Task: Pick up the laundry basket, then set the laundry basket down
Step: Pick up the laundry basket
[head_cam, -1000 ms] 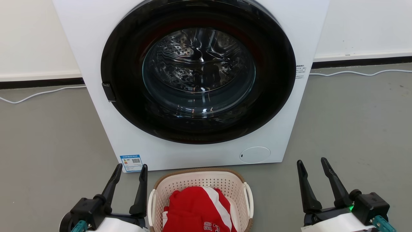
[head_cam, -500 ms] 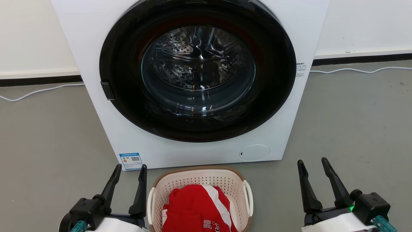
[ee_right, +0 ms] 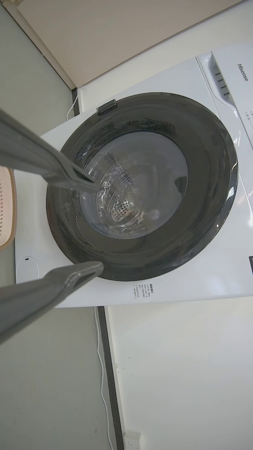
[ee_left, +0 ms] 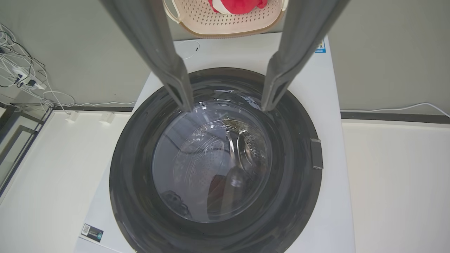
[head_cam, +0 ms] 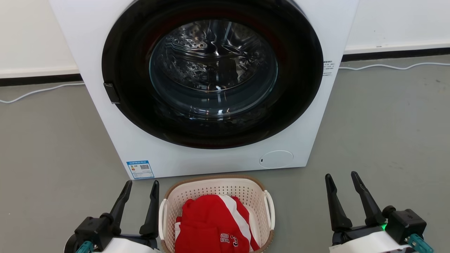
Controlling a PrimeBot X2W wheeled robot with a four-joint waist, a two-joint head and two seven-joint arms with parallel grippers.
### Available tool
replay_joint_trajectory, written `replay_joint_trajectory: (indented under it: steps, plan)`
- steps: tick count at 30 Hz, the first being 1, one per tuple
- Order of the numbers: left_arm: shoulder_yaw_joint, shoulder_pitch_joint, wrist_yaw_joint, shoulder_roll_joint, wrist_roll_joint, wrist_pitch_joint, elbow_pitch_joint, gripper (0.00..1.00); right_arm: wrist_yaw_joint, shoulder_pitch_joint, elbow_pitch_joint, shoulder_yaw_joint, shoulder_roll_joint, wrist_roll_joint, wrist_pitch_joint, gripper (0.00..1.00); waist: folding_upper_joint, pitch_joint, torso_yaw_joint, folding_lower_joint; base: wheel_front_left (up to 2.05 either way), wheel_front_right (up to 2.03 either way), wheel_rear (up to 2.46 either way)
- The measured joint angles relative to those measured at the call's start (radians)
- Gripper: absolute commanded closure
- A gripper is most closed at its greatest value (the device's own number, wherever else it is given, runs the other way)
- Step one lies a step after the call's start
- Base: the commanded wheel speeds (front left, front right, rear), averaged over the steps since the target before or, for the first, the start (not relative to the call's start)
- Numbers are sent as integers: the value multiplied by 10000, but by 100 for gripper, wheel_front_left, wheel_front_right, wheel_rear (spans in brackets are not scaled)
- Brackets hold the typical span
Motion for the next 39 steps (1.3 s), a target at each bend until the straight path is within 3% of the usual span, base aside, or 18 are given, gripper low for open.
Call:
replay_joint_trajectory:
  steps: [17, 39]
  plan:
    - [-113, -134, 0, 247, -232, 0, 395, 0, 0, -607, 345, 198, 0, 203, 0, 0, 0, 799, -147, 0, 0, 0, 0]
    - [-274, -2105, 0, 598, -742, 0, 1379, 0, 0, -2250, 1373, 305, -13, 763, -2, 0, -1, 2827, -231, 0, 0, 0, 0]
